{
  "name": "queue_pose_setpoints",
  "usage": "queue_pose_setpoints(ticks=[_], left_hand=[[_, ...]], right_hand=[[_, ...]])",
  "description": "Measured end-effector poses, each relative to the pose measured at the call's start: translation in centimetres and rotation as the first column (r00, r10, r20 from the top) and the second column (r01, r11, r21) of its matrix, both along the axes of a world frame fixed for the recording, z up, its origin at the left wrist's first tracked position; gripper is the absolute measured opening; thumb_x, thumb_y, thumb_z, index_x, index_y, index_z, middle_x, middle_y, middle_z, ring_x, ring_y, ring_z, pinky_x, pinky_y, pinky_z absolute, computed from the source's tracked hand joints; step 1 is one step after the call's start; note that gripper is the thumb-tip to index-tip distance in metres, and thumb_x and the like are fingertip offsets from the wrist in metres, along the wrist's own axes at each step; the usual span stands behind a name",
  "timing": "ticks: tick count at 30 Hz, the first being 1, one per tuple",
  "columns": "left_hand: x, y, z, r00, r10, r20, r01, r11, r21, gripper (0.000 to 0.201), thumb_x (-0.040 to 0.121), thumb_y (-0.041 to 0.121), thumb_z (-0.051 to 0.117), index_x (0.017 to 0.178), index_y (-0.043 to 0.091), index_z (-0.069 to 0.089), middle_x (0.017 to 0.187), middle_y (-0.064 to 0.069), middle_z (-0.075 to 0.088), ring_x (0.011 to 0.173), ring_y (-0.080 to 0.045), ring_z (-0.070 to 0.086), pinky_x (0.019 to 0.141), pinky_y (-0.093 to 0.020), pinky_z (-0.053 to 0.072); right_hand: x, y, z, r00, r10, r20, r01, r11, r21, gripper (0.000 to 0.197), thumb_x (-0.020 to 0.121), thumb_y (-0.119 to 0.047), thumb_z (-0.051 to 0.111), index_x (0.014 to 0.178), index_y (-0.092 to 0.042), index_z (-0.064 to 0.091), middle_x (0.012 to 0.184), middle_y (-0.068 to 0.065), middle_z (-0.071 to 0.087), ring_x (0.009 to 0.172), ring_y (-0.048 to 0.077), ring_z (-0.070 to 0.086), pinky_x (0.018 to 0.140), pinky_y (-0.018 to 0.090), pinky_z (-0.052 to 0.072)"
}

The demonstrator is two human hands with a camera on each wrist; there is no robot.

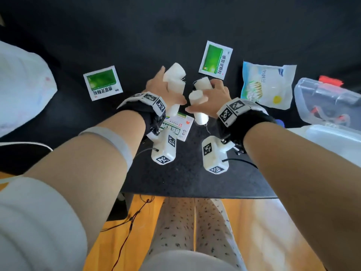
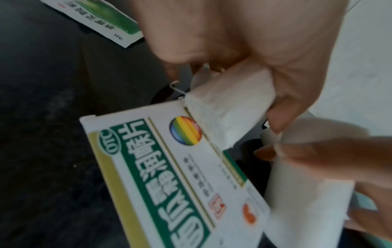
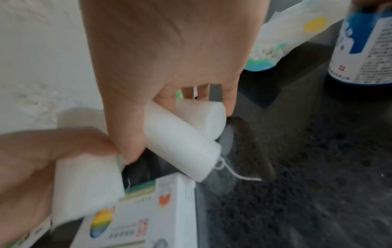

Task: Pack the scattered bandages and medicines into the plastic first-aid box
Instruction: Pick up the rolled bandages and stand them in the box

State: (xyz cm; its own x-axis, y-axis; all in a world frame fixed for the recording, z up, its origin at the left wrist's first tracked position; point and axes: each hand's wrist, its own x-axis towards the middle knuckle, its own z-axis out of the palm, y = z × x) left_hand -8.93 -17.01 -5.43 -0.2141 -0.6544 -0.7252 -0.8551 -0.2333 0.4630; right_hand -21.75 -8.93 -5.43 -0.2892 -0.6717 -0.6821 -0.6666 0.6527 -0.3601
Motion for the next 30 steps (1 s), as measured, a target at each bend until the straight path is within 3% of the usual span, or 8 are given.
queue_pose_setpoints(ticks=[4, 10, 13, 16, 19, 21, 26, 30], left_hand=[[0.3, 0.1, 0.3, 0.997, 0.055, -0.05, -0.058, 0.997, -0.056, 0.1, 0.038, 0.044, 0.071, 0.132, 0.024, 0.042, 0.125, -0.006, 0.054, 0.107, -0.027, 0.06, 0.09, -0.043, 0.053], [0.5, 0.0, 1.3, 0.969, 0.203, -0.142, -0.218, 0.971, -0.096, 0.097, 0.033, 0.053, 0.072, 0.123, 0.025, 0.05, 0.119, -0.002, 0.06, 0.108, -0.026, 0.059, 0.095, -0.045, 0.049], [0.0, 0.4, 3.1, 0.918, 0.268, -0.292, -0.289, 0.957, -0.029, 0.066, 0.047, 0.041, 0.077, 0.109, 0.019, 0.066, 0.095, 0.004, 0.067, 0.091, -0.017, 0.065, 0.083, -0.03, 0.054], [-1.3, 0.9, 5.6, 0.855, 0.31, -0.416, -0.306, 0.949, 0.079, 0.034, 0.071, 0.021, 0.073, 0.106, 0.017, 0.07, 0.083, 0.008, 0.063, 0.073, -0.006, 0.059, 0.057, -0.009, 0.048], [-3.0, 2.4, 8.7, 0.822, 0.324, -0.469, -0.285, 0.946, 0.155, 0.017, 0.077, 0.016, 0.068, 0.093, 0.021, 0.071, 0.081, 0.007, 0.062, 0.069, -0.004, 0.058, 0.056, -0.014, 0.047], [-4.5, 3.7, 10.3, 0.829, 0.294, -0.475, -0.242, 0.955, 0.168, 0.009, 0.074, 0.018, 0.068, 0.08, 0.024, 0.067, 0.076, 0.007, 0.062, 0.067, -0.006, 0.058, 0.056, -0.018, 0.044], [-9.6, 8.4, 12.8, 0.838, 0.136, -0.528, -0.074, 0.988, 0.137, 0.017, 0.065, 0.019, 0.068, 0.079, 0.027, 0.063, 0.076, 0.008, 0.061, 0.062, -0.004, 0.059, 0.047, -0.011, 0.041], [-14.4, 13.4, 13.3, 0.813, 0.091, -0.575, 0.013, 0.985, 0.175, 0.055, 0.061, 0.016, 0.063, 0.115, 0.026, 0.063, 0.104, -0.002, 0.067, 0.087, -0.013, 0.061, 0.071, -0.023, 0.048]], right_hand=[[0.5, 0.4, -0.5, 0.999, -0.031, -0.036, 0.03, 0.999, -0.01, 0.063, 0.072, -0.053, 0.066, 0.125, -0.022, 0.054, 0.141, 0.002, 0.024, 0.129, 0.025, 0.025, 0.105, 0.038, 0.031], [0.5, 0.7, 0.9, 0.968, -0.242, 0.064, 0.243, 0.97, -0.004, 0.063, 0.069, -0.052, 0.066, 0.118, -0.013, 0.06, 0.133, 0.01, 0.035, 0.122, 0.029, 0.039, 0.102, 0.035, 0.038], [-0.5, 1.8, 3.1, 0.826, -0.428, 0.368, 0.471, 0.881, -0.033, 0.059, 0.067, -0.045, 0.072, 0.107, -0.002, 0.064, 0.112, 0.015, 0.061, 0.1, 0.028, 0.062, 0.086, 0.037, 0.051], [-2.0, 4.0, 6.6, 0.62, -0.478, 0.622, 0.625, 0.781, -0.022, 0.035, 0.079, -0.025, 0.068, 0.106, -0.003, 0.064, 0.09, 0.006, 0.064, 0.083, 0.018, 0.063, 0.077, 0.03, 0.051], [-4.0, 6.1, 8.9, 0.521, -0.444, 0.729, 0.677, 0.735, -0.036, 0.018, 0.081, -0.025, 0.06, 0.093, -0.013, 0.067, 0.083, -0.003, 0.061, 0.078, 0.01, 0.06, 0.066, 0.024, 0.053], [-5.3, 7.1, 9.9, 0.495, -0.434, 0.753, 0.697, 0.715, -0.046, 0.015, 0.072, -0.029, 0.06, 0.08, -0.019, 0.068, 0.08, -0.004, 0.061, 0.078, 0.012, 0.059, 0.064, 0.024, 0.049], [-8.8, 10.6, 11.8, 0.538, -0.358, 0.763, 0.679, 0.72, -0.141, 0.022, 0.065, -0.027, 0.06, 0.083, -0.019, 0.067, 0.078, -0.004, 0.062, 0.068, 0.008, 0.061, 0.062, 0.026, 0.047], [-12.7, 16.4, 12.0, 0.56, -0.324, 0.762, 0.671, 0.717, -0.188, 0.045, 0.062, -0.027, 0.058, 0.102, -0.008, 0.064, 0.094, 0.004, 0.06, 0.077, 0.011, 0.056, 0.059, 0.024, 0.046]])
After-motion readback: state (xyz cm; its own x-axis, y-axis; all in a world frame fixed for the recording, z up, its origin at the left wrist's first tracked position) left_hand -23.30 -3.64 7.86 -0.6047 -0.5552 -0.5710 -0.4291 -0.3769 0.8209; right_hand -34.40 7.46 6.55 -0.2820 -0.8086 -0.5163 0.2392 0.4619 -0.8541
